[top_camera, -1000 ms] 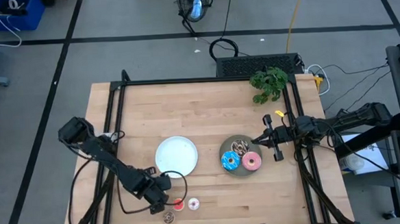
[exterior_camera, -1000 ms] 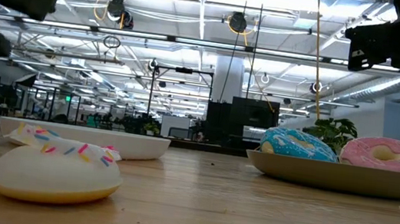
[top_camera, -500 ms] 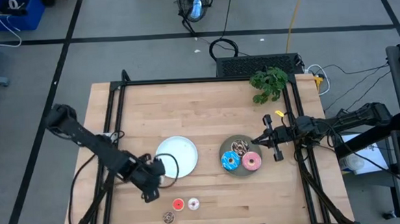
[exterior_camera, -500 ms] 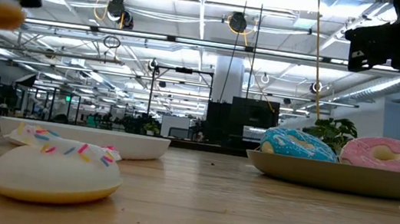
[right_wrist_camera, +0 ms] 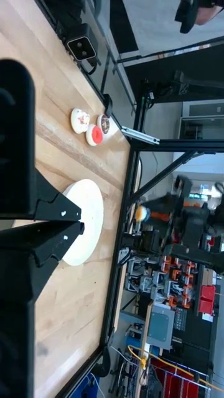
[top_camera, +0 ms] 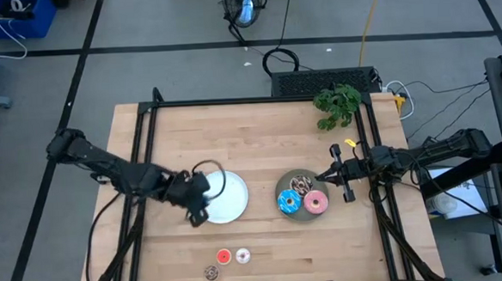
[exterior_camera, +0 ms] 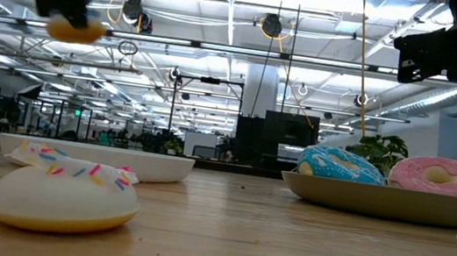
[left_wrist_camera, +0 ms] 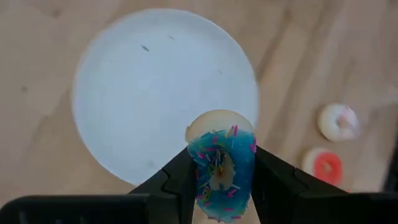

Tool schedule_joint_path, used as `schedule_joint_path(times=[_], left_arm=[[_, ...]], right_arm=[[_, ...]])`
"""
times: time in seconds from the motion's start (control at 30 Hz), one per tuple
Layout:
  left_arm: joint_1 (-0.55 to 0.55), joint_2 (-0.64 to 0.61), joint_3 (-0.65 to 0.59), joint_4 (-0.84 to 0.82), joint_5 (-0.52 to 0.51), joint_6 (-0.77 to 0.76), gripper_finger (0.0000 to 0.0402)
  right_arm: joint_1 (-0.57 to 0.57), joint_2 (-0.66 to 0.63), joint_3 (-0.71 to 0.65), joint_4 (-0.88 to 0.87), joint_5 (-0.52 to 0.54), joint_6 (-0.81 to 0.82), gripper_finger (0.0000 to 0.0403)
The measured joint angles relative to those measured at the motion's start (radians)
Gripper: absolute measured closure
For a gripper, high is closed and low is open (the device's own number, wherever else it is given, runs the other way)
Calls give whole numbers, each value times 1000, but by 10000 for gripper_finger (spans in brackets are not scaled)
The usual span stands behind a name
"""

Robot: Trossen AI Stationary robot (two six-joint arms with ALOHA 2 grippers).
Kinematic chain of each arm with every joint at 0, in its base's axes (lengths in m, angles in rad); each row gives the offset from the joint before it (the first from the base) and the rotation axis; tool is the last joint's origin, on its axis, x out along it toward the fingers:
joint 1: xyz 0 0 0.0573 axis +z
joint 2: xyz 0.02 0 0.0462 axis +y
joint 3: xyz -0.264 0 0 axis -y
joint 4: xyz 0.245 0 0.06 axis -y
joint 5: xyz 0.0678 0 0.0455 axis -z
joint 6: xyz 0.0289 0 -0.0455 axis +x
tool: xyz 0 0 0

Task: Pick & Place donuts
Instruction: Put the small blue donut on the white plate

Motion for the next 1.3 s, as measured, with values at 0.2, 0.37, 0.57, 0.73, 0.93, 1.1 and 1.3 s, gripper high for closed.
schedule_joint_path(times=[0.2,0.37,0.57,0.73,0.93,1.1,1.3], left_arm=[[174,2,0,-1,41,129,270],[298,42,0,29,95,220,270],[357,154,1,117,173,372,270],[392,236,1,132,176,439,270],[405,323,1,153,176,470,270],[404,376,1,167,175,504,270],[398,409,1,170,153,571,270]], right_arm=[[0,0,0,-10,1,0,403],[0,0,0,-18,1,-1,403],[0,1,0,-28,1,-8,403],[0,5,0,-29,1,-8,403],[0,6,0,-31,1,-8,403],[0,7,0,-35,1,-8,403],[0,7,0,-35,1,-8,403]])
